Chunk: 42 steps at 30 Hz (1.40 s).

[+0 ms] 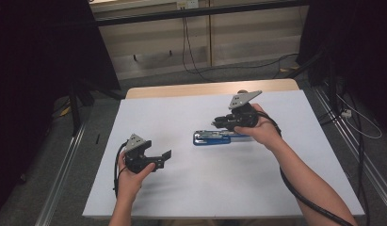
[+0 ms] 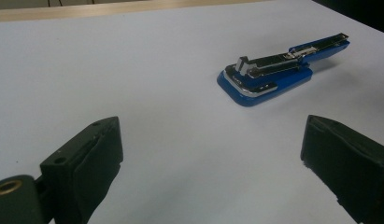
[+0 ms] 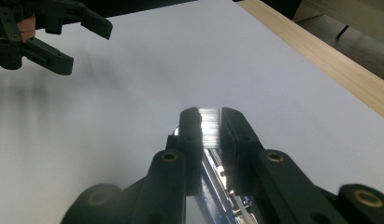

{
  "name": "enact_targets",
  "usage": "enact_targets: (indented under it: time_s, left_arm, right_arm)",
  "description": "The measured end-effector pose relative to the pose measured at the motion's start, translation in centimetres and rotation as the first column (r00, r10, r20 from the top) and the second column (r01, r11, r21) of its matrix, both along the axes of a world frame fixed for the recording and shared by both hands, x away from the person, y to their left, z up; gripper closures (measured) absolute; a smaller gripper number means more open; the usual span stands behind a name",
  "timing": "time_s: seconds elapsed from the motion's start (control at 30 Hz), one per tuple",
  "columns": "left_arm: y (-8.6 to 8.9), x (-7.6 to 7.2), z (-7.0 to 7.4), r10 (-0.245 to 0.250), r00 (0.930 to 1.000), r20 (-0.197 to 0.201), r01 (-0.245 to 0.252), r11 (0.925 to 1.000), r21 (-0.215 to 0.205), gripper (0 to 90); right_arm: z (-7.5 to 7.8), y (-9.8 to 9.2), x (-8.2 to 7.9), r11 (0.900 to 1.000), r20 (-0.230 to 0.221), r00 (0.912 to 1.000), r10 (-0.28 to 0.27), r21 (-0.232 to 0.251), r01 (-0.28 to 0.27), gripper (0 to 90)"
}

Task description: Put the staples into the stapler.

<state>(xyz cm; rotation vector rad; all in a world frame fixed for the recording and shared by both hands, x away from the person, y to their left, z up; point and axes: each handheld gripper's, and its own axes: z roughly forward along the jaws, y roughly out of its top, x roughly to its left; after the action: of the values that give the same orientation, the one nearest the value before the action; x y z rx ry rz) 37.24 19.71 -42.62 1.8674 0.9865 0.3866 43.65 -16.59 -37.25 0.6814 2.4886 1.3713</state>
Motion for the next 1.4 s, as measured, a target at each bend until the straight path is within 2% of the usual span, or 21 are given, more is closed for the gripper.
enact_targets:
  time_s: [0.7, 1.1, 1.4]
  left_arm:
    - [-0.2, 0.1, -0.1, -0.009, 1.0000, -0.001, 0.009, 1.0000, 0.004, 6.0]
    - [0.0, 0.1, 0.0, 0.002, 1.0000, -0.003, -0.002, 1.0000, -0.005, 6.0]
    - [-0.1, 0.0, 0.0, 0.002, 1.0000, -0.002, -0.002, 1.0000, -0.005, 6.0]
  right_arm:
    - [-0.4, 0.9, 0.8, 1.000, 0.000, 0.9997, 0.023, 0.000, -0.023, 79.3]
    - [-1.4, 1.4, 1.4, 0.999, -0.009, 0.9989, 0.045, -0.025, -0.045, 79.3]
    - [-1.3, 1.4, 1.6, 0.998, -0.003, 0.9982, 0.061, -0.033, -0.061, 79.3]
